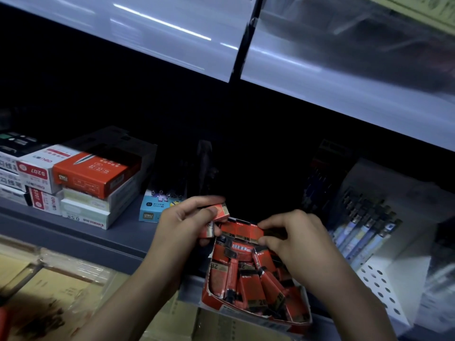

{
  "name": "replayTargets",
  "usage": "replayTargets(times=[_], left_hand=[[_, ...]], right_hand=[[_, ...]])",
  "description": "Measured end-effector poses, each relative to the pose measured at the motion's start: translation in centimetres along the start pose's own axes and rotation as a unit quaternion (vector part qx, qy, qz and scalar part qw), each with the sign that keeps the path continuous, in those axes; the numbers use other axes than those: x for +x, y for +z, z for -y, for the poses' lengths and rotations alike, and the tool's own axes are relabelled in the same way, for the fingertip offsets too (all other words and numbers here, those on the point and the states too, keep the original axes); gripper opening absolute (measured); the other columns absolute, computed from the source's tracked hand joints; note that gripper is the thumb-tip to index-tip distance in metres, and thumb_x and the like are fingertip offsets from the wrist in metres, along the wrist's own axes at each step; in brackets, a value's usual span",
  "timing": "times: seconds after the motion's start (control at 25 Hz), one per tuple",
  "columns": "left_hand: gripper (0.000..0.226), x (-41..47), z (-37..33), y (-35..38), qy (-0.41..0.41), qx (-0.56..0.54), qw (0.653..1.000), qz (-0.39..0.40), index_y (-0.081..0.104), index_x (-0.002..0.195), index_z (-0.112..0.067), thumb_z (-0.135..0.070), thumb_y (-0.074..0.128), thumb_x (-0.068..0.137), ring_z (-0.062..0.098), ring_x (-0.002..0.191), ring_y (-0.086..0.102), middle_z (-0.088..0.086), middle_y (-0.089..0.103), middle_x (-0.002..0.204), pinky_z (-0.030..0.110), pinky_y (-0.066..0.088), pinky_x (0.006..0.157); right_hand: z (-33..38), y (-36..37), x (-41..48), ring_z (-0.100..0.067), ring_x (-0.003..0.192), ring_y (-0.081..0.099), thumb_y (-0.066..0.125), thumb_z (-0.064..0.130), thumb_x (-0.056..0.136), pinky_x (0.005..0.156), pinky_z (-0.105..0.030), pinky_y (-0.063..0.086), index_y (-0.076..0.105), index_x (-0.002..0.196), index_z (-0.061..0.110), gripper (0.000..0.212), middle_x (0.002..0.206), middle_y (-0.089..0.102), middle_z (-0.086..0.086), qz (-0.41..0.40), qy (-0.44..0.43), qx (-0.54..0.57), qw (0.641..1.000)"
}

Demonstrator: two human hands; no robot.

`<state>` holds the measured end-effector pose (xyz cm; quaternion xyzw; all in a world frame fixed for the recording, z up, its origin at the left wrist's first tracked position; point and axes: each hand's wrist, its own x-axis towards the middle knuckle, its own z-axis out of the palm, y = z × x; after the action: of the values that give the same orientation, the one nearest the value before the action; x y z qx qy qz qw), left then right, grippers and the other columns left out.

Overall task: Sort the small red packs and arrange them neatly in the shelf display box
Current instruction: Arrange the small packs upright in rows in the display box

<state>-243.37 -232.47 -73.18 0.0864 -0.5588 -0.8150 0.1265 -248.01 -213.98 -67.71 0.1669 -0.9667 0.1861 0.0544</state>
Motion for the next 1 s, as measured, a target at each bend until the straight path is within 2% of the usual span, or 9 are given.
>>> replayTargets(times=[0.08, 0.32, 0.52, 0.6, 0.72, 0.8, 0.92, 1.0], left_hand=[[0.021, 0.0, 0.0, 0.1, 0.001, 0.003, 1.000, 0.000, 0.081, 0.103, -0.021, -0.011, 0.063, 0.097, 0.010, 0.061, 0.063, 0.003, 0.073, 0.072, 0.021, 0.048, 0.054], [0.021, 0.0, 0.0, 0.1, 0.001, 0.009, 1.000, 0.002, 0.081, 0.104, -0.022, -0.012, 0.063, 0.097, 0.010, 0.061, 0.064, 0.002, 0.073, 0.072, 0.025, 0.048, 0.057], [0.022, -0.1, -0.1, 0.0, -0.003, 0.002, 1.000, 0.005, 0.081, 0.103, -0.022, -0.012, 0.063, 0.097, 0.011, 0.060, 0.062, 0.006, 0.070, 0.070, 0.022, 0.048, 0.054], [0.021, -0.1, -0.1, 0.0, -0.005, -0.005, 1.000, 0.006, 0.081, 0.104, -0.020, -0.011, 0.063, 0.097, 0.011, 0.060, 0.062, 0.006, 0.069, 0.068, 0.021, 0.048, 0.053], [0.021, 0.1, -0.1, -0.1, -0.007, -0.008, 1.000, 0.010, 0.081, 0.104, -0.020, -0.011, 0.063, 0.097, 0.011, 0.060, 0.062, 0.005, 0.069, 0.069, 0.020, 0.048, 0.053], [0.022, 0.1, 0.0, -0.2, -0.006, -0.008, 1.000, 0.012, 0.081, 0.104, -0.020, -0.011, 0.063, 0.097, 0.010, 0.061, 0.063, 0.002, 0.071, 0.069, 0.018, 0.049, 0.053], [0.022, 0.1, 0.2, -0.3, -0.006, -0.007, 1.000, 0.014, 0.081, 0.104, -0.022, -0.012, 0.063, 0.097, 0.011, 0.062, 0.064, 0.002, 0.071, 0.069, 0.022, 0.050, 0.056], [0.021, 0.1, 0.3, -0.3, -0.005, -0.004, 1.000, 0.014, 0.081, 0.103, -0.023, -0.013, 0.064, 0.097, 0.012, 0.062, 0.064, 0.004, 0.071, 0.069, 0.024, 0.050, 0.058]], right_hand=[[-0.3, 0.0, 0.0, -0.005, 0.097, 0.067, 0.076, 0.028, 0.091, 0.080, -0.019, 0.053, 0.073, 0.122, 0.031, 0.031, 0.114, 0.073, 0.009, 0.010, -0.005, -0.001, 1.000], [-0.3, 0.1, -0.1, -0.007, 0.108, 0.065, 0.071, 0.024, 0.096, 0.089, -0.022, 0.053, 0.070, 0.127, 0.030, 0.032, 0.124, 0.069, 0.011, 0.018, -0.021, -0.014, 1.000], [-0.2, -0.1, -0.3, 0.002, 0.086, 0.059, 0.069, 0.026, 0.096, 0.076, -0.015, 0.047, 0.071, 0.124, 0.032, 0.029, 0.114, 0.069, 0.017, 0.028, -0.025, -0.001, 0.999], [-0.1, -1.0, -0.5, 0.001, 0.083, 0.061, 0.067, 0.028, 0.098, 0.075, -0.018, 0.048, 0.070, 0.126, 0.032, 0.029, 0.118, 0.070, 0.013, 0.026, -0.020, 0.004, 0.999], [-0.1, -3.0, -1.0, -0.007, 0.110, 0.064, 0.063, 0.021, 0.100, 0.089, -0.019, 0.047, 0.069, 0.129, 0.033, 0.032, 0.127, 0.068, 0.010, -0.001, -0.019, -0.038, 0.999], [-0.2, -3.7, -1.4, -0.009, 0.115, 0.063, 0.063, 0.020, 0.099, 0.089, -0.019, 0.045, 0.068, 0.129, 0.033, 0.033, 0.125, 0.068, 0.010, 0.007, -0.008, -0.075, 0.997], [0.0, -3.3, -1.9, -0.013, 0.104, 0.065, 0.068, 0.027, 0.097, 0.084, -0.025, 0.049, 0.069, 0.126, 0.034, 0.030, 0.117, 0.068, 0.007, 0.047, 0.008, -0.097, 0.994], [0.1, -2.8, -2.0, -0.009, 0.093, 0.062, 0.073, 0.031, 0.093, 0.081, -0.027, 0.052, 0.070, 0.121, 0.034, 0.029, 0.109, 0.064, 0.012, 0.075, 0.012, -0.078, 0.994]])
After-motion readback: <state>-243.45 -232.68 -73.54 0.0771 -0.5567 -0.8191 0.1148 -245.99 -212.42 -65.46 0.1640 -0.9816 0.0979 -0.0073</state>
